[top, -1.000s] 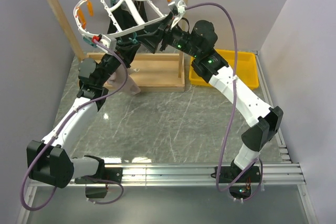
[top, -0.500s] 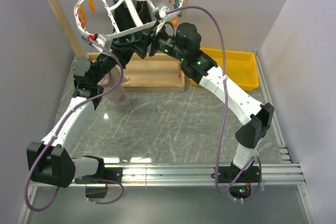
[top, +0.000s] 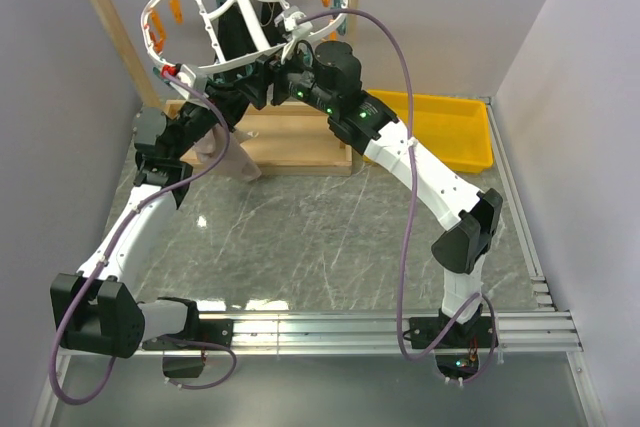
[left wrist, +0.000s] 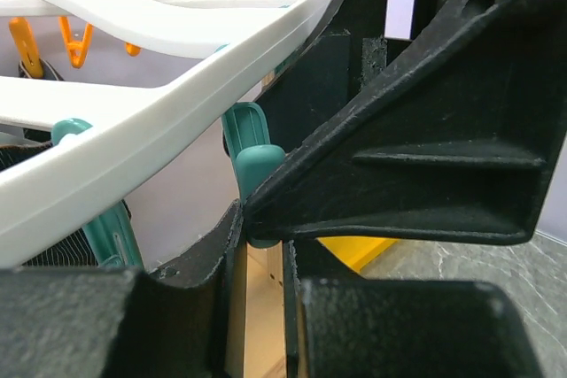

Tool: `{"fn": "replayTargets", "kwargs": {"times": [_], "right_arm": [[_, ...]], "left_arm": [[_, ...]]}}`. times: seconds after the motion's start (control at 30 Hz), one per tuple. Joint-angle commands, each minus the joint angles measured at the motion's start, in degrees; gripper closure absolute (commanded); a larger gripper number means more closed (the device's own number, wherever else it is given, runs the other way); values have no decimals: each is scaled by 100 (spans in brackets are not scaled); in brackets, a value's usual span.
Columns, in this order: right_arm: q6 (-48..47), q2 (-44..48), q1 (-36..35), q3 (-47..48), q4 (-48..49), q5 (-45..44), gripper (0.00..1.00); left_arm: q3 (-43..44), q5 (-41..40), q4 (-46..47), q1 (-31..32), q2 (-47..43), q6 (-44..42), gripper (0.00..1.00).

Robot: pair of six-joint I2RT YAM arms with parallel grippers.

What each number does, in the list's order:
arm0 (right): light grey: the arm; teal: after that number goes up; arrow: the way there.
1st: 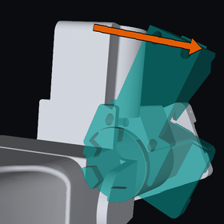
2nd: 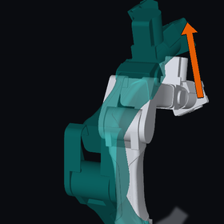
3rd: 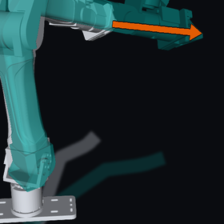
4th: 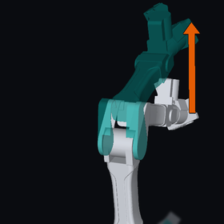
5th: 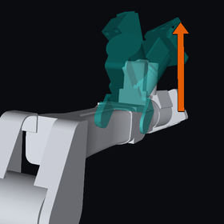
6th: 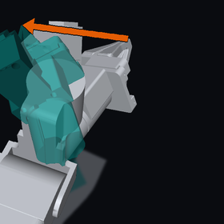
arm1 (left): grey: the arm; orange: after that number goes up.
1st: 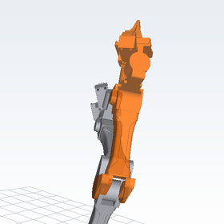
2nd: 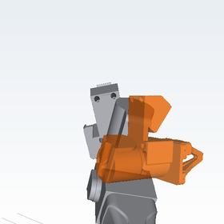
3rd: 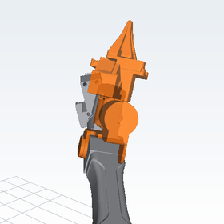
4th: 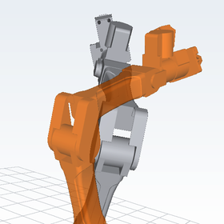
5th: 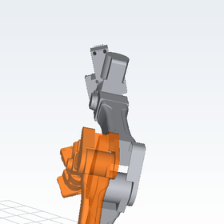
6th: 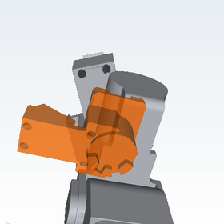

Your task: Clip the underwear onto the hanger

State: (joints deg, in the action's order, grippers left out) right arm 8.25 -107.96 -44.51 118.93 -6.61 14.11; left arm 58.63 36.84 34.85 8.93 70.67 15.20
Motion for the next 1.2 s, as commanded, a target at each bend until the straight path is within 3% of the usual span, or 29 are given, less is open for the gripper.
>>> {"fn": "replayTargets", "kwargs": {"times": [0.0, 0.33, 0.53, 0.63, 0.67, 0.77, 0.87, 1.03, 1.17], "right_arm": [[80, 12, -22, 315, 81, -172, 28], [186, -102, -93, 551, 160, -242, 33], [282, -164, -110, 613, 160, -365, 55], [352, -173, -110, 622, 195, -444, 78], [361, -173, -102, 640, 195, -461, 88], [414, -225, -110, 710, 143, -470, 98], [440, -243, -110, 745, 125, -514, 100], [423, -260, -145, 763, 99, -550, 100], [414, -287, -154, 771, 81, -602, 100]], "left_arm": [[192, 842, 101, 30, -203, 97, 100], [122, 1027, -4, 4, -273, -70, 100], [105, 1114, -154, 4, -326, -219, 99], [122, 1124, -268, 4, -326, -290, 96], [157, 1115, -408, 4, -335, -316, 90], [166, 1088, -531, 4, -405, -430, 74], [201, 1062, -786, 4, -519, -693, 65], [403, 1422, -2243, 4, -817, -2028, 58], [605, 1817, -3754, 4, -1020, -3791, 51]]}}
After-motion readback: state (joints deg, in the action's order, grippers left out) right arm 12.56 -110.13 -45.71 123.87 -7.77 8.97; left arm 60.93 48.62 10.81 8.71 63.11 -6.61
